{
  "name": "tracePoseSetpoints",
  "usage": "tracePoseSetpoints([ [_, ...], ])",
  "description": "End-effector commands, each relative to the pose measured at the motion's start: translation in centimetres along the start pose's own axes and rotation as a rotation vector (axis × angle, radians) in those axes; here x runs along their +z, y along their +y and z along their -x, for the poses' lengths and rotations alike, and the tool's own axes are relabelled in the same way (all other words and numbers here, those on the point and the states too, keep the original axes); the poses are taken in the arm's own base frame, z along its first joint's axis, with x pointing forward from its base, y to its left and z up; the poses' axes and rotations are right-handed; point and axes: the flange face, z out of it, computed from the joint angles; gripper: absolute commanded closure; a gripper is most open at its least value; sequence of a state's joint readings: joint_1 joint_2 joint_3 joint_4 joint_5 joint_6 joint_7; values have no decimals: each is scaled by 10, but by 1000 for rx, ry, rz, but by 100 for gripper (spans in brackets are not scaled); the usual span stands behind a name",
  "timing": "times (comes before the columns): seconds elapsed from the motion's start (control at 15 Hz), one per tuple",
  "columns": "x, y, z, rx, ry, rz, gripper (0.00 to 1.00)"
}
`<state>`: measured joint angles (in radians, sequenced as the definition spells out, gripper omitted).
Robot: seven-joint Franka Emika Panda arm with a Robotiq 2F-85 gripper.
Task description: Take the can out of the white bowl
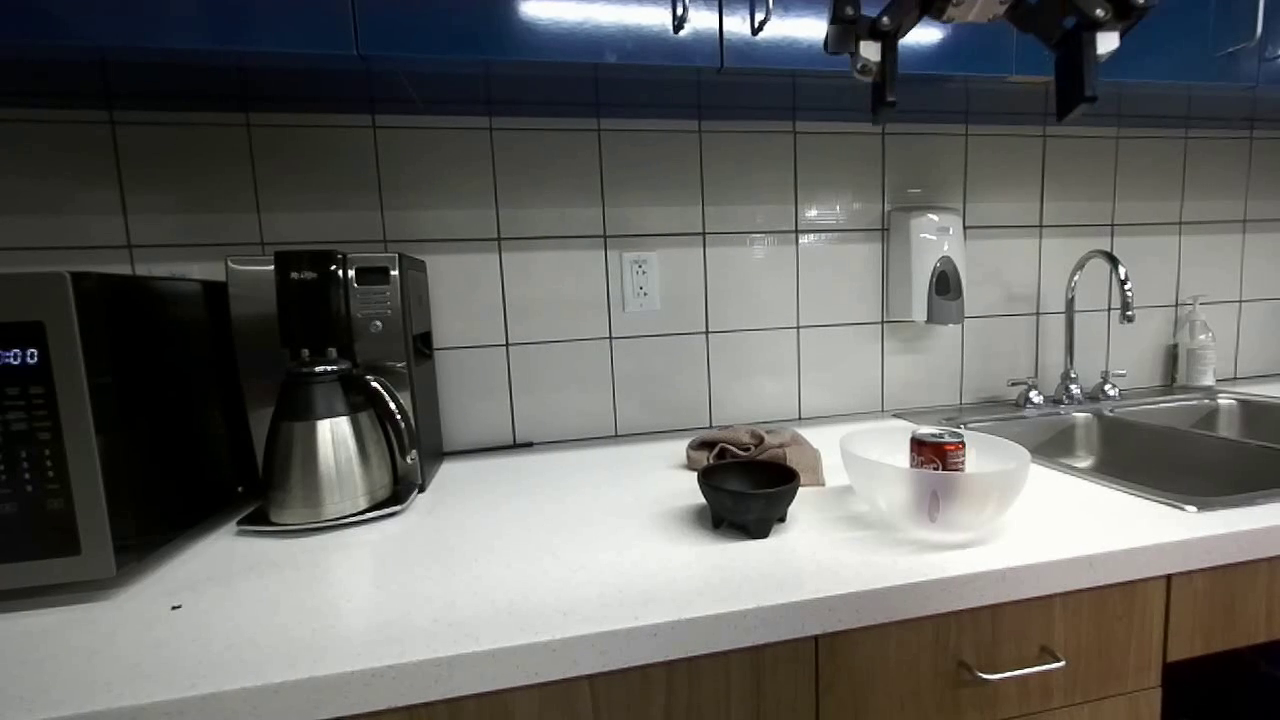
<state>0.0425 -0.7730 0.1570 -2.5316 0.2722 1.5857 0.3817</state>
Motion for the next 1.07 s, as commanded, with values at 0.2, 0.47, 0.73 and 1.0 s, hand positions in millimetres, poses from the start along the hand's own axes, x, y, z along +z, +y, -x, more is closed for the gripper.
tracePoseSetpoints([
  [0.2, 27, 17, -33, 102, 11, 64, 0],
  [0.47, 46, 30, -62, 146, 46, 92, 0],
  [0.73, 70, 45, -98, 208, 95, 127, 0],
  [1.0, 91, 65, -137, 280, 150, 157, 0],
])
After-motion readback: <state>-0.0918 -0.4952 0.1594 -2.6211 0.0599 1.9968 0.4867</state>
